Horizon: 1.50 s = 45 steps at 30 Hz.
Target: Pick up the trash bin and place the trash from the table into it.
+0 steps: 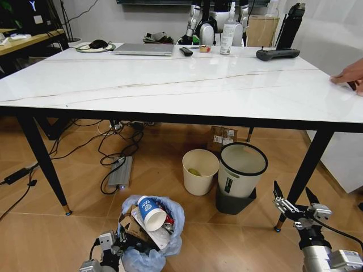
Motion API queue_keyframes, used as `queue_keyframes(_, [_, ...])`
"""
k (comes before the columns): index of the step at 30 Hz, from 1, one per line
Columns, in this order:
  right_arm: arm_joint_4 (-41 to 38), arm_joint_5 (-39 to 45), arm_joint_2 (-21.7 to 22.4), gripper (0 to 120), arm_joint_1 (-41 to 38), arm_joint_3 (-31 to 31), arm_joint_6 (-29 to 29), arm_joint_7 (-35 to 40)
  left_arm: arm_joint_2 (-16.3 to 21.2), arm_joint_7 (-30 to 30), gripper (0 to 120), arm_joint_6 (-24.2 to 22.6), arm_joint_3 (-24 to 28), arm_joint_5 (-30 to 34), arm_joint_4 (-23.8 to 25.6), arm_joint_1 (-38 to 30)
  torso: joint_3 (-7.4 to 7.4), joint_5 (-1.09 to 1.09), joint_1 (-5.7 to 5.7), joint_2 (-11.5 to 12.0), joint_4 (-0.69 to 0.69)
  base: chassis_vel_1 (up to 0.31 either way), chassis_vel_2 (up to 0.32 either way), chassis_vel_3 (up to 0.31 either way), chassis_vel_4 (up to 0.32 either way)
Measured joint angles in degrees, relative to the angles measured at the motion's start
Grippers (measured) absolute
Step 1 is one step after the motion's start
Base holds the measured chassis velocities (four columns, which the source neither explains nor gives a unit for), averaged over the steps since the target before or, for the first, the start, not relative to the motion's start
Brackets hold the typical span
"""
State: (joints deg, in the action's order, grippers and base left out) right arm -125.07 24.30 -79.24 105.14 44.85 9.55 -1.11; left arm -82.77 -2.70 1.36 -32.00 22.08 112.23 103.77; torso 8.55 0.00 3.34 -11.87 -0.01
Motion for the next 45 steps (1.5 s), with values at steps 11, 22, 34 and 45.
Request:
queue_keyframes(11, [0.0,0.0,0.0,100,0.0,0.0,0.0,0.0,0.2,0.87,0,-1.9,-0.82,2.46,-0.93,-1.01,0.11,0.0,-0.02,-0.08,0.0,0.0,0.0,0.0,0.0])
queue_keyframes(22, [0.0,0.0,0.0,100,0.0,0.0,0.0,0.0,0.98,-0.38,0,-5.58,-3.49,7.44,-5.07,-6.69,0.28,0.0,0.06,-0.32,0.0,0.0,0.0,0.0,0.0])
queue_keyframes(34, [0.0,0.0,0.0,100,0.0,0.0,0.0,0.0,0.81,-1.26,0,-6.97,-3.82,9.04,-12.76,-12.07,0.38,-0.01,0.11,-0.46,0.0,0.0,0.0,0.0,0.0])
queue_keyframes(45, [0.0,0.0,0.0,100,0.0,0.0,0.0,0.0,0.78,-2.06,0,-7.51,-3.53,8.93,-16.18,-14.5,0.43,0.0,0.13,-0.55,0.0,0.0,0.0,0.0,0.0])
